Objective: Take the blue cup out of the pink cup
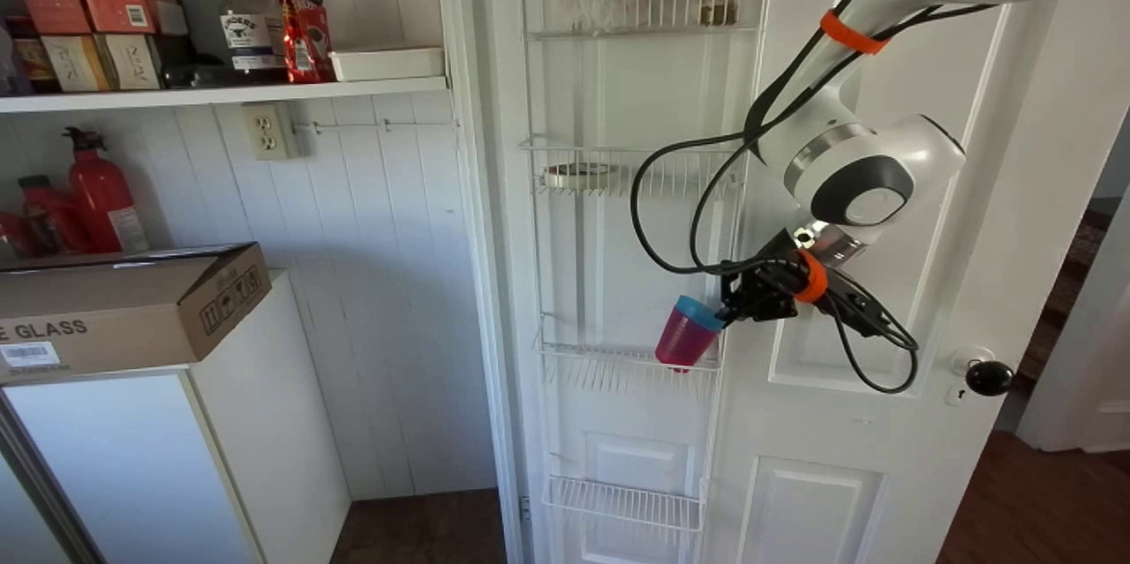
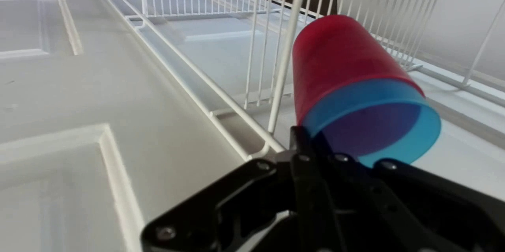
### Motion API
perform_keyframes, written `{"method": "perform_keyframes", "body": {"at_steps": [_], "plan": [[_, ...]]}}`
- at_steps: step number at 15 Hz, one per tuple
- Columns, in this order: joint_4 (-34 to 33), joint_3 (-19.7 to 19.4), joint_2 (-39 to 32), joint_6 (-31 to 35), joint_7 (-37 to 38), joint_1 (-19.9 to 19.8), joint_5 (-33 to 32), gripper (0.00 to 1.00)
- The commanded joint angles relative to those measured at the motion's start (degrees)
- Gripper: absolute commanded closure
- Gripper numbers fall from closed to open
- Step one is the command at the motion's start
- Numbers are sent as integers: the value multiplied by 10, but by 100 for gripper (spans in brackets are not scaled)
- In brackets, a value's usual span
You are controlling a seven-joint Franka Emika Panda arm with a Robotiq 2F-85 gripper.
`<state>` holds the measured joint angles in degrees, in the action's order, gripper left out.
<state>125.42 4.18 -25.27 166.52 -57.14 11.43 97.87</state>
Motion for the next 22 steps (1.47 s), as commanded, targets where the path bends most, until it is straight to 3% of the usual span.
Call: {"method": "perform_keyframes", "body": {"at_steps": [1, 4, 5, 9, 10, 11, 12, 13, 14, 15, 16, 18, 22], "plan": [[34, -3, 28, 88, 106, 34, -110, 99], [49, -14, 36, 74, 149, 38, -173, 99], [34, -4, 30, 11, 88, 10, -108, 96], [40, -8, 36, 14, 105, 14, -137, 99], [40, -8, 39, 18, 110, 18, -141, 99], [41, -13, 33, 83, 128, 37, -149, 99], [37, -6, 46, 49, 88, 26, -134, 99], [43, -8, 45, 55, 107, 32, -150, 99], [40, -10, 36, 105, 118, 46, -150, 99], [38, 0, 47, 49, 82, 33, -138, 99], [31, 0, 43, 88, 77, 41, -123, 99], [35, 5, 54, 101, 17, 46, -136, 99], [16, 24, 60, 148, -47, 46, -79, 99]]}}
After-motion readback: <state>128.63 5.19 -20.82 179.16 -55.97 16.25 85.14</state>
